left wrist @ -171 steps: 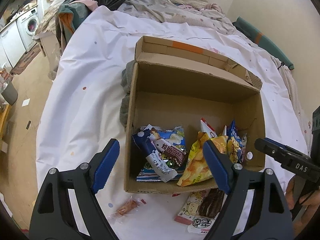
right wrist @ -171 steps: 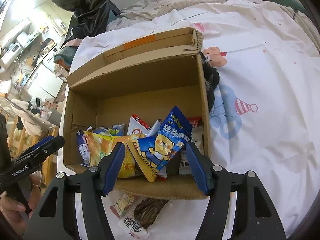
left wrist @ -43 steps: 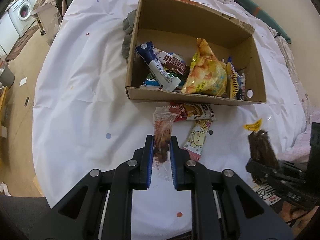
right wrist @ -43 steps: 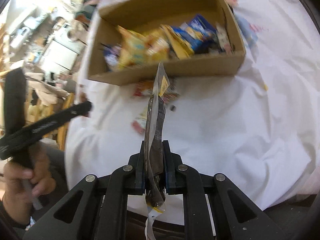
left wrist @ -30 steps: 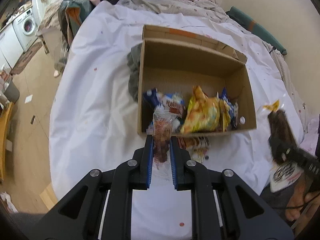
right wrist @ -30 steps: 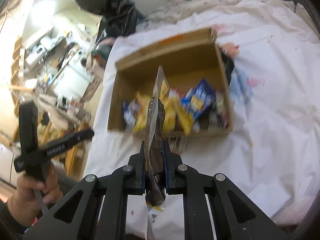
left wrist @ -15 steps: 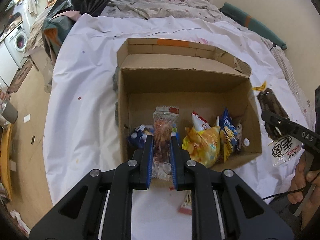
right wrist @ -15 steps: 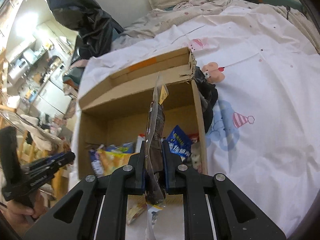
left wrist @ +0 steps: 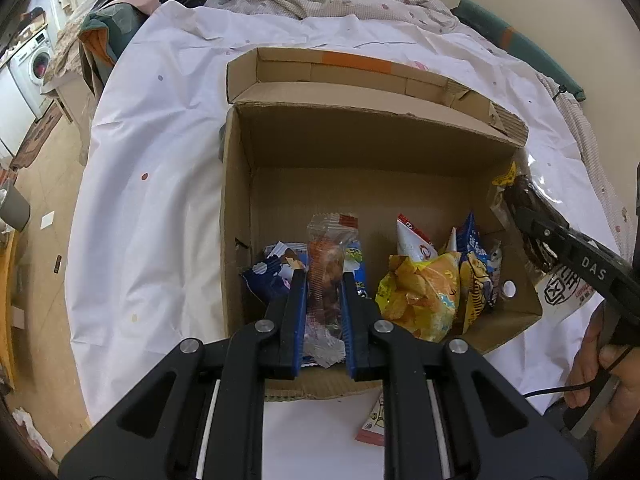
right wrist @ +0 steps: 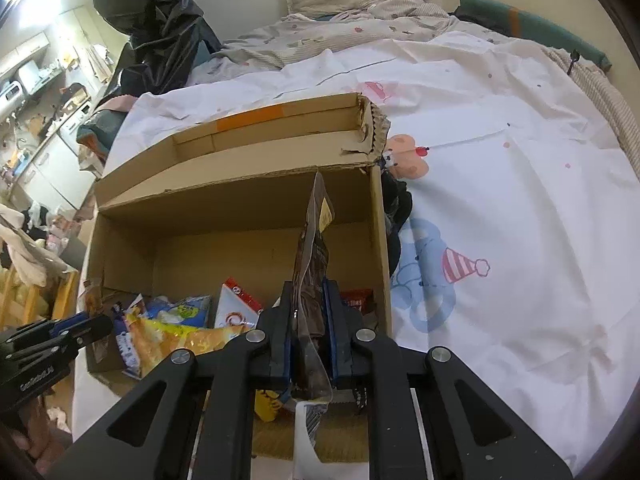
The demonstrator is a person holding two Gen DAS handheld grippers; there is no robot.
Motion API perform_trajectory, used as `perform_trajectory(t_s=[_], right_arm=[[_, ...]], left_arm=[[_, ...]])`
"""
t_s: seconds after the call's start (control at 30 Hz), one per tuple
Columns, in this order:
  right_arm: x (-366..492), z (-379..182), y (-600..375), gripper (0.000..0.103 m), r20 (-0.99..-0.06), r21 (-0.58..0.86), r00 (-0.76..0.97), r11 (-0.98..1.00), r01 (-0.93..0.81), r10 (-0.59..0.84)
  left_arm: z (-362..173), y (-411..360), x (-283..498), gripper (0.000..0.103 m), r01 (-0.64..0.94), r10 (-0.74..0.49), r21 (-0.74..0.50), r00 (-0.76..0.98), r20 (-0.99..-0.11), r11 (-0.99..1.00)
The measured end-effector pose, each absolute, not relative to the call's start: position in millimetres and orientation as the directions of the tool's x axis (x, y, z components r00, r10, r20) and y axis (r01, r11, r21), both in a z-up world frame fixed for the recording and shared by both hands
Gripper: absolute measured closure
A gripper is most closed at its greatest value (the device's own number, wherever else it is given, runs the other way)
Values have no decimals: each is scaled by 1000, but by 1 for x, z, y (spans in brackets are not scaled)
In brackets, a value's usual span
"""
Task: Organize snacks
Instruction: 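Carry both held snacks toward the box, then lower both held snacks into the box and open both tools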
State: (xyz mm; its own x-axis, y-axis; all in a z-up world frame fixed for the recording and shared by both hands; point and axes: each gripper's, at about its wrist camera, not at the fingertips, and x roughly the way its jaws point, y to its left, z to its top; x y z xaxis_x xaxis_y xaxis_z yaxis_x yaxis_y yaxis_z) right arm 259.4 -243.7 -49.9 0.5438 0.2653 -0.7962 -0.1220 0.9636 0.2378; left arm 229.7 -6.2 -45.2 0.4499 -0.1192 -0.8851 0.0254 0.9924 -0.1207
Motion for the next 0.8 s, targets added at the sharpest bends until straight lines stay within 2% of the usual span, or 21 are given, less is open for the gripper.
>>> perform_trajectory(t_s=[0.17, 0.23, 0.27, 0.3, 0.33, 0.37, 0.4, 0.43, 0.5, 0.57, 0.67, 0.8], right_arm=[[256, -45, -243, 85, -784, 245, 553, 959, -143, 283], [254, -44, -245, 81, -781, 259, 549, 954, -150, 298], [253, -43, -245, 72, -778, 274, 545, 950, -152, 312], [253, -43, -247, 55, -775, 289, 542, 945, -153, 325], [251, -41, -248, 47, -768, 297, 550, 943, -149, 329], [249, -39, -250, 38, -756, 304, 563, 941, -150, 334], [248, -37, -250, 38, -750, 306, 569, 940, -152, 336], [247, -35, -250, 38, -747, 309, 572, 938, -155, 340], [247, -34, -252, 38, -742, 326, 570, 933, -155, 353], [247, -34, -253, 38, -741, 348, 560, 925, -153, 371], [245, -35, -255, 37, -739, 374, 548, 915, -151, 392], [237, -34, -255, 32, -735, 405, 532, 902, -152, 420]], left_arm=[[-43, -5, 229, 89, 13, -116, -124, 457, -882, 992], [-41, -4, 228, 89, 13, -119, -127, 458, -881, 992], [-41, -4, 227, 86, 13, -122, -131, 458, -880, 991], [-40, -4, 226, 82, 13, -125, -134, 459, -880, 991], [-39, -4, 225, 79, 15, -128, -136, 461, -878, 991], [-38, -5, 224, 71, 19, -128, -135, 463, -877, 991], [-37, -5, 223, 61, 22, -126, -131, 469, -874, 991], [-35, -6, 220, 56, 27, -125, -127, 480, -869, 992], [-31, -7, 217, 34, 30, -114, -114, 496, -861, 993], [-27, -7, 213, 22, 27, -96, -96, 518, -850, 995], [-22, -7, 209, 18, 31, -84, -80, 537, -839, 996], [-22, -4, 205, 18, 32, -85, -80, 536, -840, 996]])
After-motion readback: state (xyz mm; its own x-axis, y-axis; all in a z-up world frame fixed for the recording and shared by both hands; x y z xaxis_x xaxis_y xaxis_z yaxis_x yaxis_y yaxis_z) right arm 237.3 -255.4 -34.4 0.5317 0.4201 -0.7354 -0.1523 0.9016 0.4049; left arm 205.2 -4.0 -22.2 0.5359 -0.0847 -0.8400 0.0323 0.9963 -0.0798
